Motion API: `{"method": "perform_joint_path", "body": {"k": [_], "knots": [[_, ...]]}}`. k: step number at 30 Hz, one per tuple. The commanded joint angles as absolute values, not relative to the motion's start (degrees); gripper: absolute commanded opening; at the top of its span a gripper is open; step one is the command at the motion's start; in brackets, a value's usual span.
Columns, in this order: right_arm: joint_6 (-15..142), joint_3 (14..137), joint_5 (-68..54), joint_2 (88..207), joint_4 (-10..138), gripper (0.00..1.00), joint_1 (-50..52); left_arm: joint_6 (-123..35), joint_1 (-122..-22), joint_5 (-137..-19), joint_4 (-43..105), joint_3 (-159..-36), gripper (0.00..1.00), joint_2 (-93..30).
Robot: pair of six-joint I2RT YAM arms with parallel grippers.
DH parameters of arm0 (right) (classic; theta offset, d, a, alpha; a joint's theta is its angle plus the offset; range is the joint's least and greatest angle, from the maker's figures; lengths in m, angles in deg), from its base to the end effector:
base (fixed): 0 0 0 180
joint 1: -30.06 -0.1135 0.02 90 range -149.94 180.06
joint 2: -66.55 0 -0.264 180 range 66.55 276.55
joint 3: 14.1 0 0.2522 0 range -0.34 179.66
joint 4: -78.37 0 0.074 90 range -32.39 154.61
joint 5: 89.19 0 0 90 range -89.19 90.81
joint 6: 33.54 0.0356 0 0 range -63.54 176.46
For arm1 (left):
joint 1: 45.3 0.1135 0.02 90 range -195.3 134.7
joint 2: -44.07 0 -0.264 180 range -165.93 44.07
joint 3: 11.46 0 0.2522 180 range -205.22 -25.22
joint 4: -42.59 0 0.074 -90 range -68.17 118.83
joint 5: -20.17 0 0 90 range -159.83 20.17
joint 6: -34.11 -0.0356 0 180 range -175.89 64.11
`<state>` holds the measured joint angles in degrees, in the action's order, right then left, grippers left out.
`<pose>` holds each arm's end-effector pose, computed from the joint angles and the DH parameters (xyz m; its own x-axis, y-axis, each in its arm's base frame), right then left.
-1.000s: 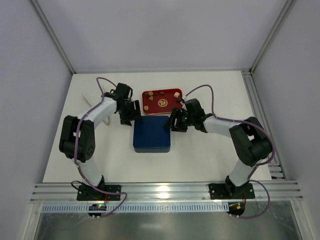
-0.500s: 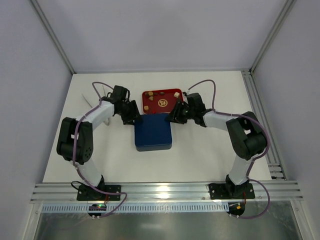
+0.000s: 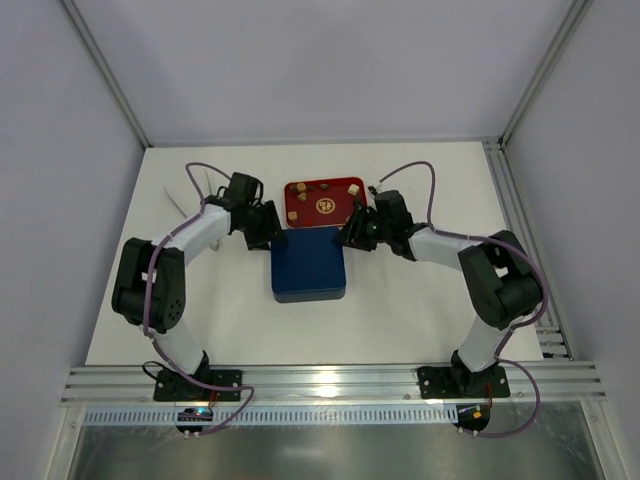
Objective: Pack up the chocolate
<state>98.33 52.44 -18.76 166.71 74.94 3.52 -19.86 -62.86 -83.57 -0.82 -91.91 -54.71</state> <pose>0.3189 0.1726 0.1689 -0.8420 0.2824 -0.4596 -0.1318 0.7184 0.6830 0.3322 -0.1140 0.1995 -0.9146 -0.3099 -0.2598 -0.1702 0.8778 -0.4477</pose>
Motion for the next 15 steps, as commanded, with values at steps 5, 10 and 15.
{"method": "perform_joint_path", "body": {"k": [5, 10, 15], "knots": [[93.82, 55.55, -16.15, 160.17, 61.11, 0.58, 1.85, -28.54, -63.50, -75.02, -16.34, -94.99, 0.67, -52.70], [92.41, 59.42, -14.93, 154.63, 56.80, 0.69, 2.90, -32.07, -61.74, -75.45, -20.21, -102.20, 0.77, -48.31], [90.65, 61.98, -12.90, 148.48, 54.07, 0.83, 3.08, -33.04, -61.74, -78.61, -21.36, -105.37, 0.79, -41.98]]}}
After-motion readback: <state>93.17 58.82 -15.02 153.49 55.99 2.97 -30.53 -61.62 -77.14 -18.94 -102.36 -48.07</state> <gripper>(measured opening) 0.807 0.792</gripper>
